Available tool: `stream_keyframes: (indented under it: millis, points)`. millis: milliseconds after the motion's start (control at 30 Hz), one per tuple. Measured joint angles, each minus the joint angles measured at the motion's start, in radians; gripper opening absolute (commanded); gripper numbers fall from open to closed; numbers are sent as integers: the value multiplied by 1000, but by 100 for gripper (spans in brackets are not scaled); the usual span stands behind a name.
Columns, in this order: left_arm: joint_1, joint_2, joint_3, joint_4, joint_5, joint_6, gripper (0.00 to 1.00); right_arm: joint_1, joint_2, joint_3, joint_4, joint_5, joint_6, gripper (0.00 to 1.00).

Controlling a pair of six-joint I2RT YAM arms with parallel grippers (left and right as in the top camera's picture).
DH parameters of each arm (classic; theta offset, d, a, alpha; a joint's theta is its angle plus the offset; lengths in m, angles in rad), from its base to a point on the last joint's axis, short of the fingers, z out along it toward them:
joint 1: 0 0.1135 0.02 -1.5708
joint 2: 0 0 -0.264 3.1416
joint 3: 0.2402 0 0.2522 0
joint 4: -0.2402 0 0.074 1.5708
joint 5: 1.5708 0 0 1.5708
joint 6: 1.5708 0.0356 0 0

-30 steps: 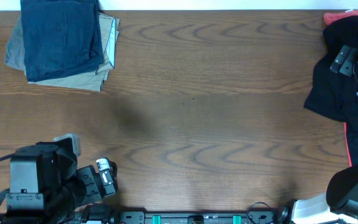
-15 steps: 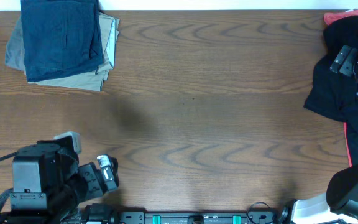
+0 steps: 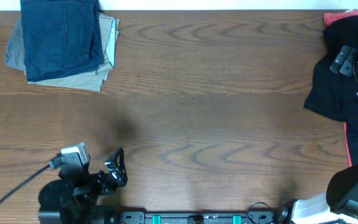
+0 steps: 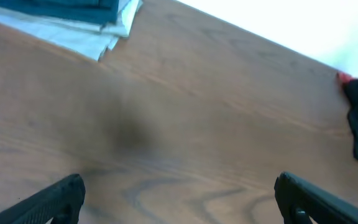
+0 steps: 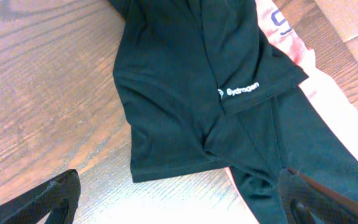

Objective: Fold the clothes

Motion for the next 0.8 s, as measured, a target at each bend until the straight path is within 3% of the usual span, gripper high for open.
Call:
stream_keyframes:
  millis: [133, 400, 800]
  points:
    - [0, -34, -71, 62, -25, 0, 98, 0, 0, 0, 0, 0, 0, 99]
    - [30, -52, -251, 366, -77, 3, 98, 0, 0, 0, 0, 0, 0, 99]
    - [35, -170, -562, 700, -116, 3, 98, 0, 0, 0, 0, 0, 0, 99]
